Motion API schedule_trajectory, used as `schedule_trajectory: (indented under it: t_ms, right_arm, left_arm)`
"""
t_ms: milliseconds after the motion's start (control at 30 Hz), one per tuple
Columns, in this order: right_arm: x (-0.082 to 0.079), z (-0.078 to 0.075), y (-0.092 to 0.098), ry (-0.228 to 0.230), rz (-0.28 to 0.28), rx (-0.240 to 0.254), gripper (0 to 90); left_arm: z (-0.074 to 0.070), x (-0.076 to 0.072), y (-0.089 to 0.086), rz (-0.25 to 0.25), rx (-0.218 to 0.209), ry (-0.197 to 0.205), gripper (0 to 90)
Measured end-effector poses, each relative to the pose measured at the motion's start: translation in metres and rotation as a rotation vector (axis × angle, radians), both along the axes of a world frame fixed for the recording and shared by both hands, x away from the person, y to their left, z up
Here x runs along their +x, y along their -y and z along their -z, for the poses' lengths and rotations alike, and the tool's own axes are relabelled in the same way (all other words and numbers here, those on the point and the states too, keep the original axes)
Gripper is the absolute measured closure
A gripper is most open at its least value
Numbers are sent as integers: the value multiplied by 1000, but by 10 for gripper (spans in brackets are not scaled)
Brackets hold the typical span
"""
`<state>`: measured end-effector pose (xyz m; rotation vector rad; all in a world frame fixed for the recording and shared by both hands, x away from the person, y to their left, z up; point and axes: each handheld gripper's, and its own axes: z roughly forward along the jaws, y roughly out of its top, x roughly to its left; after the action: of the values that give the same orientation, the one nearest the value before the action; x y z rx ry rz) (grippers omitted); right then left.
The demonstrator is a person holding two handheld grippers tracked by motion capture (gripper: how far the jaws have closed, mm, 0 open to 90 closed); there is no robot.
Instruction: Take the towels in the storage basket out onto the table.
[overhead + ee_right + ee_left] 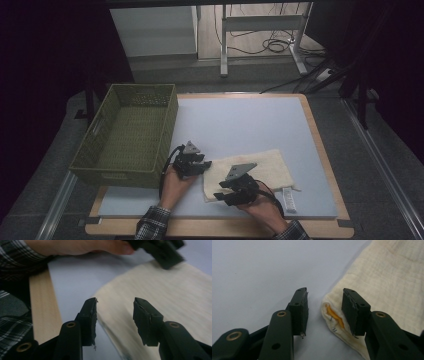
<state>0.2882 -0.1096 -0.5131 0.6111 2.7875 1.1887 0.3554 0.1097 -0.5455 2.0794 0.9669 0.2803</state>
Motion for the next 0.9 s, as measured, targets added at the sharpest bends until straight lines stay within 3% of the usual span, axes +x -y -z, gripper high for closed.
schedule_trajectory:
  t_ms: [300,433,600,767,900]
  right_arm:
    - [-7,12,-30,-17,-57,-23,564]
    - [-9,17,-36,8,-58,-43,573]
    - [-16,19,-36,112,-50,-73,683]
    - [-15,19,-35,125,-28,-73,826]
    - [-13,19,-34,97,-15,-62,841]
  left_arm:
    - [0,0,1,10,1,3,530]
    - [0,0,1,14,-2,2,525]
    - [0,0,1,17,0,1,511]
    - [0,-1,1,-15,15,11,591]
    - [0,0,-1,-36,4,1,658]
